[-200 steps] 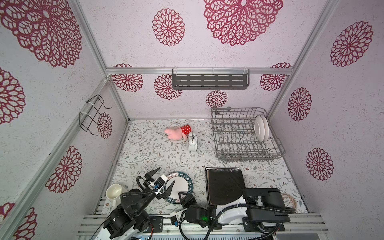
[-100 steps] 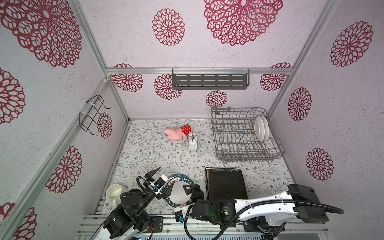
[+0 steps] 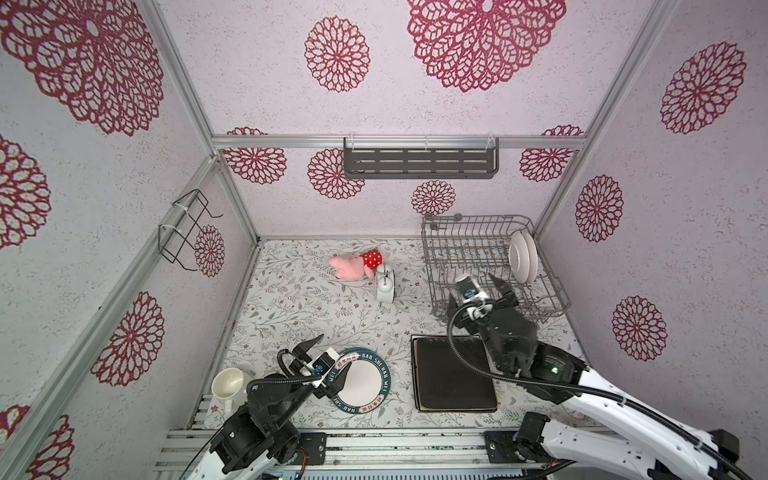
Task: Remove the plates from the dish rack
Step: 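Raise the open right gripper and move it back to the rack, then grasp the orange-sunburst plate at the front of the rack with the right gripper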
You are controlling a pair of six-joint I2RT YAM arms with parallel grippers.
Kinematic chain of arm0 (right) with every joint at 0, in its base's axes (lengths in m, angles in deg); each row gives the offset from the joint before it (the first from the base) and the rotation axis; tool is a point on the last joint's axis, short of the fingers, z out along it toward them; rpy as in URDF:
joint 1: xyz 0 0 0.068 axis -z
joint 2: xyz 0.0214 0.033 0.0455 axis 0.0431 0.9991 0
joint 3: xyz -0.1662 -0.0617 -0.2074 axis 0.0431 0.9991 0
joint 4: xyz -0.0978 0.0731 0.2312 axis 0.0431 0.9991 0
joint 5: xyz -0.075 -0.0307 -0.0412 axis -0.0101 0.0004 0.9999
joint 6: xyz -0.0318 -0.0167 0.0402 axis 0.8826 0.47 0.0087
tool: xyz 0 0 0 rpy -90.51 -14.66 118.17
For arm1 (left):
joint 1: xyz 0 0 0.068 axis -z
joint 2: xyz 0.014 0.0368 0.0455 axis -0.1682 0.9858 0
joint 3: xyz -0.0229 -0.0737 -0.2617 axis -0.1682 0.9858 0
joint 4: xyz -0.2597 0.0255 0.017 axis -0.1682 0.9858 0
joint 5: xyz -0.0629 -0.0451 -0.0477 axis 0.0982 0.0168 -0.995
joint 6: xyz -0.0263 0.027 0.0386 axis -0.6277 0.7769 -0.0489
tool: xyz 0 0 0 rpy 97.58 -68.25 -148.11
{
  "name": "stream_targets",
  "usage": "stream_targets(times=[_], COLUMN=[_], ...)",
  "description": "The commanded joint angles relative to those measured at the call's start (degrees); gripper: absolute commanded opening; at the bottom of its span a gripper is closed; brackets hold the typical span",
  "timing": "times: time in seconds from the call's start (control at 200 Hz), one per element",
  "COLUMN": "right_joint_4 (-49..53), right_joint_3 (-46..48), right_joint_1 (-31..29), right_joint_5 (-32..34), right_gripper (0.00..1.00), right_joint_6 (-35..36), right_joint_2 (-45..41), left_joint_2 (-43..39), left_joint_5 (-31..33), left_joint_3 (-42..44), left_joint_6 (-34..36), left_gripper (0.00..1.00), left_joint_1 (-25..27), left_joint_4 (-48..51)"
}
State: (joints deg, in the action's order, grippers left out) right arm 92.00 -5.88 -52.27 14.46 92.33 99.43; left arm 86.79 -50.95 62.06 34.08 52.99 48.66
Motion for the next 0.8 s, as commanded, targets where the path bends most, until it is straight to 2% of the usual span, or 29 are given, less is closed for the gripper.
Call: stream_targets(times=[0.0, 0.055, 0.18, 0.445, 0.53, 0.66, 0.795], right_joint_4=[10.2, 14.9, 22.6, 21.6, 22.2, 24.0, 23.8], right_joint_3=[-5.5, -8.6, -16.3, -30.7, -35.4, -40.9, -42.7], right_joint_1=[13.2, 22.0, 38.5, 61.7, 64.5, 65.1, 65.1], right_joint_5=[-3.8, -9.7, -29.1, -66.0, -68.9, -68.2, -68.3], right_gripper=[0.99, 0.98, 0.9, 0.65, 0.62, 0.61, 0.59], right_joint_6=[-11.1, -16.1, -22.6, -26.7, -25.6, -21.7, -19.3], right_joint_2=[-0.3, 1.6, 10.7, 32.4, 39.1, 47.0, 52.0], left_joint_2=[0.7, 1.0, 1.4, 0.4, 0.3, 0.4, 1.2], left_joint_5=[0.2, 0.1, -0.3, -0.1, 0.2, 0.1, 0.3], left_joint_3=[0.0, 0.0, -0.2, -0.4, -0.3, -0.4, -0.4], left_joint_6=[0.5, 0.4, 0.0, -0.1, 0.1, 0.0, 0.0], left_gripper=[0.97, 0.97, 0.97, 0.97, 0.97, 0.97, 0.97], left_joint_1=[0.3, 0.3, 0.3, 0.3, 0.3, 0.2, 0.1], left_joint_4=[-0.8, -0.8, -0.7, -0.6, -0.6, -0.5, -0.5])
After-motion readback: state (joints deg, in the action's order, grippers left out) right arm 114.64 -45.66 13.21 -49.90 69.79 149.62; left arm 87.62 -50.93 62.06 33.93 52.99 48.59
